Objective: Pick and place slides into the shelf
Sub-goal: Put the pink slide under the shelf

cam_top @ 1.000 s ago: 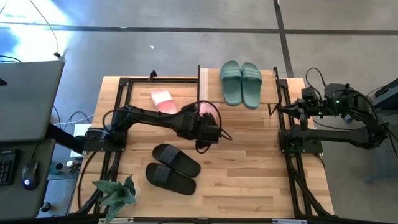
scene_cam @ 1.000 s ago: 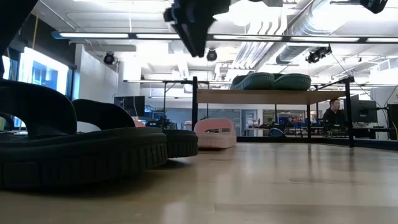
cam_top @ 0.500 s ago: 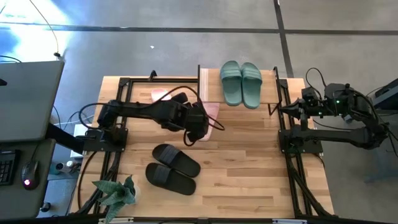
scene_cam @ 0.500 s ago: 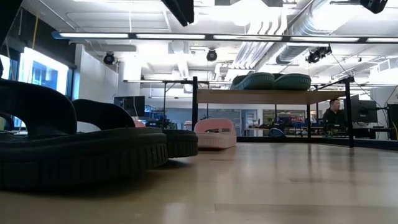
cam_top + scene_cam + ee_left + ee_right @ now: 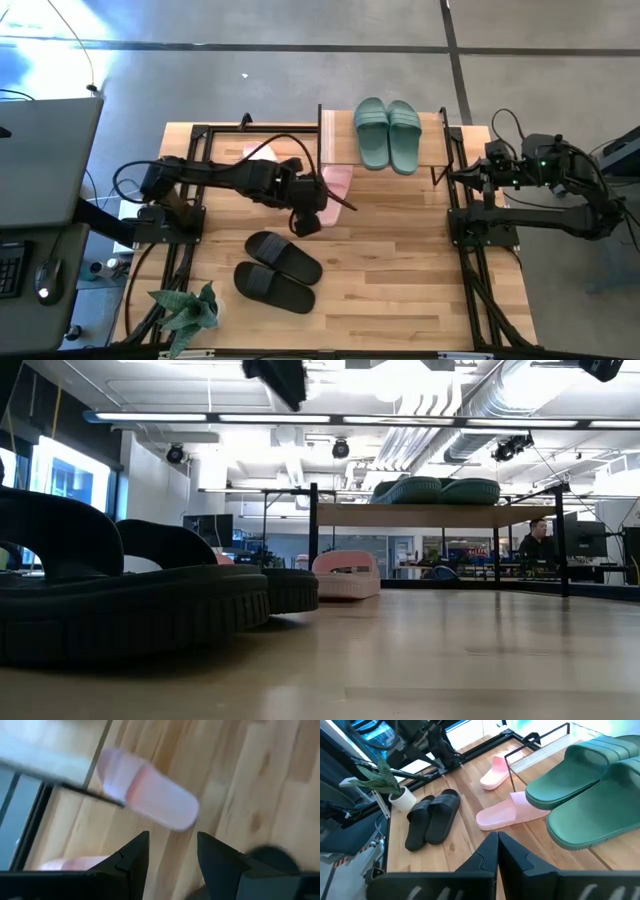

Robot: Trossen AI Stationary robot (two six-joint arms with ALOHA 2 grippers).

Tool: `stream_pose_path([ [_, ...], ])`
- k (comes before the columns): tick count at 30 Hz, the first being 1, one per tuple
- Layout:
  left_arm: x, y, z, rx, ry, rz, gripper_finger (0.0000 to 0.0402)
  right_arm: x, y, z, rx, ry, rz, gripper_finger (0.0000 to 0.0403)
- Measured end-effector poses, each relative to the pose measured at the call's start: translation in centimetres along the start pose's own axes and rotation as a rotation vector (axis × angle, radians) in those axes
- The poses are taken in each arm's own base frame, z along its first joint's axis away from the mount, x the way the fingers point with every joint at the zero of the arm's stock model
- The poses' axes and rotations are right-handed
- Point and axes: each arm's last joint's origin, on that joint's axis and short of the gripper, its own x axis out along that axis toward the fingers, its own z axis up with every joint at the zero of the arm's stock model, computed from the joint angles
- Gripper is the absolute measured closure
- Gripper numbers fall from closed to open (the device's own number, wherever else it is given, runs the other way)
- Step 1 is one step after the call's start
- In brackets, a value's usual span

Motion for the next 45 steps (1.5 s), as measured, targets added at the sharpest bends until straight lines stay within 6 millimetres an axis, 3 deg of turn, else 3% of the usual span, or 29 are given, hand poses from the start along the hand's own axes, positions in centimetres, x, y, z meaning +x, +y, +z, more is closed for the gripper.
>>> stream_pose_path([
  [6,0.5,2.4,-1.0,-0.058,0.013,0.029,0.0252,0.0,0.0,0.0,0.000,0.000,0.000,0.0401],
  [18,0.5,7.2,-5.2,-0.208,0.063,0.130,0.0252,0.0,0.0,0.0,0.000,-0.001,-0.001,0.0401],
  [38,6.1,14.1,-7.2,-0.295,0.225,0.334,0.0252,0.0,0.0,0.0,0.000,0.000,0.000,0.0401],
  [45,8.1,14.2,-7.7,-0.144,0.321,0.308,0.0252,0.0,0.0,0.0,0.000,0.000,0.000,0.0401],
])
